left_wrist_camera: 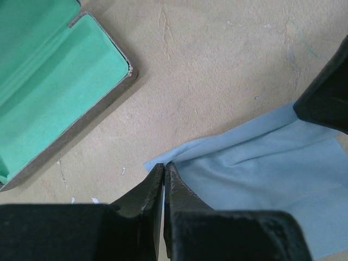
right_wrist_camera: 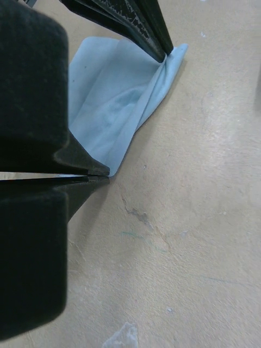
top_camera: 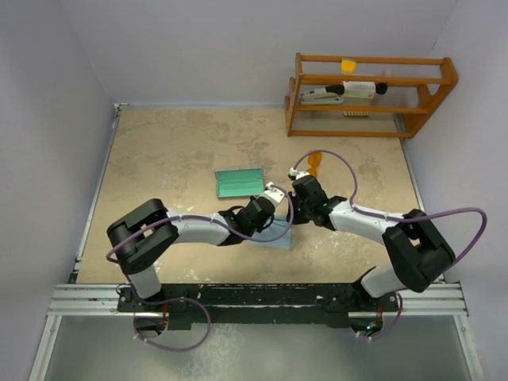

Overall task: Organize the sunglasses
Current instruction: Fold the glasses cleaning cloth at the center of the board.

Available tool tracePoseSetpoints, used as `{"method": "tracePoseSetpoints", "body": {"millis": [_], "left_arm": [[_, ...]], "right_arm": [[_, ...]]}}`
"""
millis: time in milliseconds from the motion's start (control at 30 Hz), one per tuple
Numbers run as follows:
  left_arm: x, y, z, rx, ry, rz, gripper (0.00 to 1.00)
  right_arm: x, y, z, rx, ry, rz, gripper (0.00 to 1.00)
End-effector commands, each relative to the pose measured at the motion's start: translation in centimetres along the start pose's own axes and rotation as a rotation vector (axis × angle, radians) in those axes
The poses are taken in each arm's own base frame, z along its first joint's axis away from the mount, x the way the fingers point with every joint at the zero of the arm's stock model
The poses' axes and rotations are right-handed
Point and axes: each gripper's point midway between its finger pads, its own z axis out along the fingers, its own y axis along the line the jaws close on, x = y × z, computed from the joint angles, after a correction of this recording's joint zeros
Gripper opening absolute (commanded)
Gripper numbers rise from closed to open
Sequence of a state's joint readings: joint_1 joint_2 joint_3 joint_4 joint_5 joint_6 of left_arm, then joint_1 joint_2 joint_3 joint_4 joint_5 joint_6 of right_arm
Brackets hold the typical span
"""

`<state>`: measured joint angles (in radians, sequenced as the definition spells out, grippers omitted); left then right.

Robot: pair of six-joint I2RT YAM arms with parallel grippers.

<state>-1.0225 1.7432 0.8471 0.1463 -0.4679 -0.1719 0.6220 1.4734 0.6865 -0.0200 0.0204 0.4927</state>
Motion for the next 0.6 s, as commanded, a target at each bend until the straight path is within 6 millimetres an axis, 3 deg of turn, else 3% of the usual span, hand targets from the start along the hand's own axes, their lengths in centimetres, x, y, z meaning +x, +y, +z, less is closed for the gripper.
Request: {"method": "tracePoseSetpoints", "body": {"millis": [0, 200, 567], "left_arm": [[-3.8, 0.5, -1.6, -0.009, -0.095, -0.048, 0.0], [-4.1, 0.2, -2.2, 0.004, -0.1, -0.053, 0.0], [-2.6, -0.6, -3.2, 0.018, -0.085, -0.047, 0.0]], "right_arm": [[-3.0, 0.7, -1.5, 0.001, -0.077, -0.033, 0.0], [-3.1, 1.1, -1.7, -0.02, -0.082, -0.039, 0.0], [-2.3, 1.7, -2.6, -0.08, -0.079, -0.056, 0.0]]}}
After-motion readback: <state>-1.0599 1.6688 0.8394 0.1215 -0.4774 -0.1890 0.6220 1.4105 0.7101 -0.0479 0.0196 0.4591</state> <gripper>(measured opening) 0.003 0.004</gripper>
